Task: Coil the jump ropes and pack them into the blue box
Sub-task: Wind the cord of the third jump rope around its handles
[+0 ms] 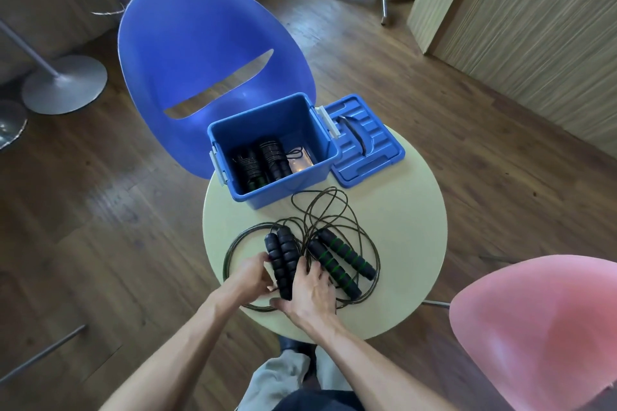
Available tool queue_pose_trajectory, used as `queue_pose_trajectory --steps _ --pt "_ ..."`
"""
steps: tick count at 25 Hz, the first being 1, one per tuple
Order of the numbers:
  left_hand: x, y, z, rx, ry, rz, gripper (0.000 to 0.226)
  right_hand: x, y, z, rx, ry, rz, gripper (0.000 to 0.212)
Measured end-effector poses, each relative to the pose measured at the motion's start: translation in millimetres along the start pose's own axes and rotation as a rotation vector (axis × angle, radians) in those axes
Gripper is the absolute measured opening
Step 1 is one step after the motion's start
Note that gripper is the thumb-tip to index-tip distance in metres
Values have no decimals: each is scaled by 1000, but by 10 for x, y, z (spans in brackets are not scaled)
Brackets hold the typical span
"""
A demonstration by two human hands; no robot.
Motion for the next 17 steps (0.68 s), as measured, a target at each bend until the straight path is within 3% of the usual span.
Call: queue_pose_trajectory --steps 5,8,10,12,15,17 --pt "-71 46 -29 90 200 -16 51 109 149 -169 36 -102 -26 85" --pt "-151 -19 25 275 567 161 43 9 163 -123 35 -68 -27 77" --pt "-168 -94 114 438 732 283 71 -130 140 -68 -12 -37 4 73" --pt "-136 -127 220 597 772 267 89 -271 98 -38 -144 -12 16 65" --pt "-70 -194 495 806 861 196 68 -499 0 96 -343 -18 29 50" --pt "-70 -238 739 836 841 196 55 -684 -19 253 -365 -76 130 45"
Point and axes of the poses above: each hand's wrist, its own y-axis towards the middle knuckle, its own x-axis out of the palm, z = x × y, the point moved 6 cm from there along y, towards the middle knuckle, and after that the axes turned 14 degrees about -y, right-handed, at the moved point
